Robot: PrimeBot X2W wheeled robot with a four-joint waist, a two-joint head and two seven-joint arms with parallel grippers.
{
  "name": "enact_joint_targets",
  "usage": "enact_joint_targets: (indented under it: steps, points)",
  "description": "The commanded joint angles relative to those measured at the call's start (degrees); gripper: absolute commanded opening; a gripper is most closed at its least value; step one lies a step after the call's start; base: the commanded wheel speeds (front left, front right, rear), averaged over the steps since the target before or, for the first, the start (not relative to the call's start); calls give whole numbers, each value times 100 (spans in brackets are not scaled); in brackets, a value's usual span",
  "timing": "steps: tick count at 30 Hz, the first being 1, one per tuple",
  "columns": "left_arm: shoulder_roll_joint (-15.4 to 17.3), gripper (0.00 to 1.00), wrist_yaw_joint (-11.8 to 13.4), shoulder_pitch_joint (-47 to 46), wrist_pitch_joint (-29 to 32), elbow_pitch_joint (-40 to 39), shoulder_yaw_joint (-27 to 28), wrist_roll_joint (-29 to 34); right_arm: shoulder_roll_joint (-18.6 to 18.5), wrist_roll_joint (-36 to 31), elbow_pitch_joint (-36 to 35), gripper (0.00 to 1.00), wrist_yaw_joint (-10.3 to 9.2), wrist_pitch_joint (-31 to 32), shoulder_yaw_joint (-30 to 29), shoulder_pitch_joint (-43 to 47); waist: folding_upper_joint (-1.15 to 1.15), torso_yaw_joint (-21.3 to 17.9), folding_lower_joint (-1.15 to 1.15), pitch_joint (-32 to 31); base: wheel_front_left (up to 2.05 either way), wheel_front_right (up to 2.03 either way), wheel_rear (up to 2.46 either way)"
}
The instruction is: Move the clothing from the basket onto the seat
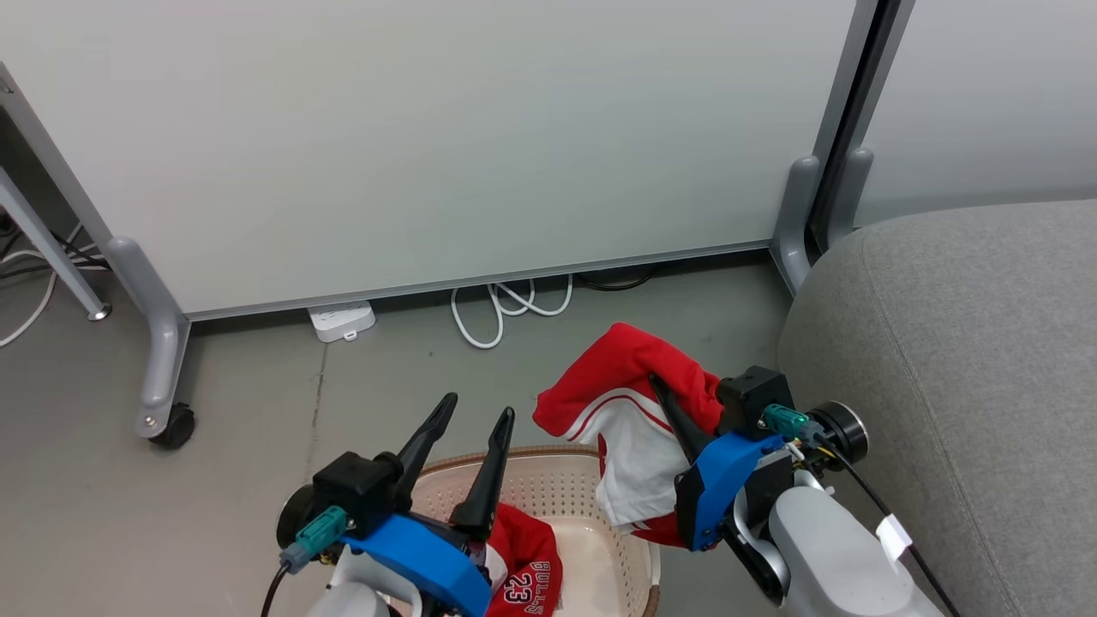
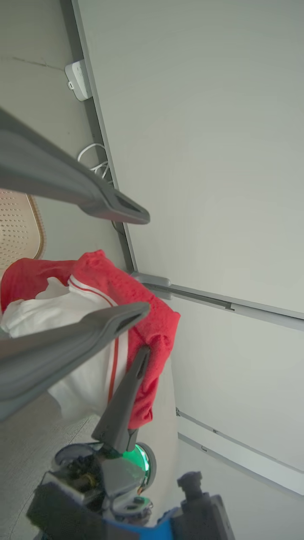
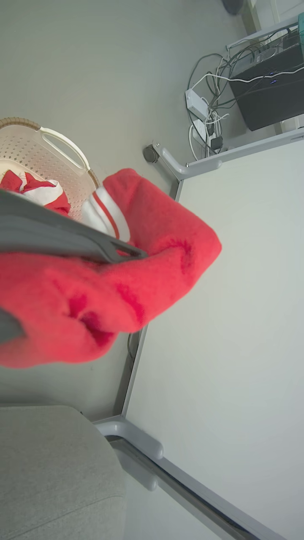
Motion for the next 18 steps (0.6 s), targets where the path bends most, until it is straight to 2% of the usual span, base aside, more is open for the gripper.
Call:
enact_joint_targets:
  steps: [1, 12, 18]
  points:
    - [-32, 100, -47, 149, -19, -25, 120, 79, -11, -37, -49, 0, -4, -3, -21, 71, 0, 13, 0, 1, 0, 0, 0]
    - [-328, 100, -365, 431, -19, 188, 608, 539, -11, -58, -114, 0, -4, 47, -28, 141, 0, 65, 0, -16, 0, 0, 0]
    - [-400, 100, -455, 467, -19, 249, 813, 711, -11, -39, -160, 0, -4, 59, -8, 161, 0, -1, 0, 4, 0, 0, 0]
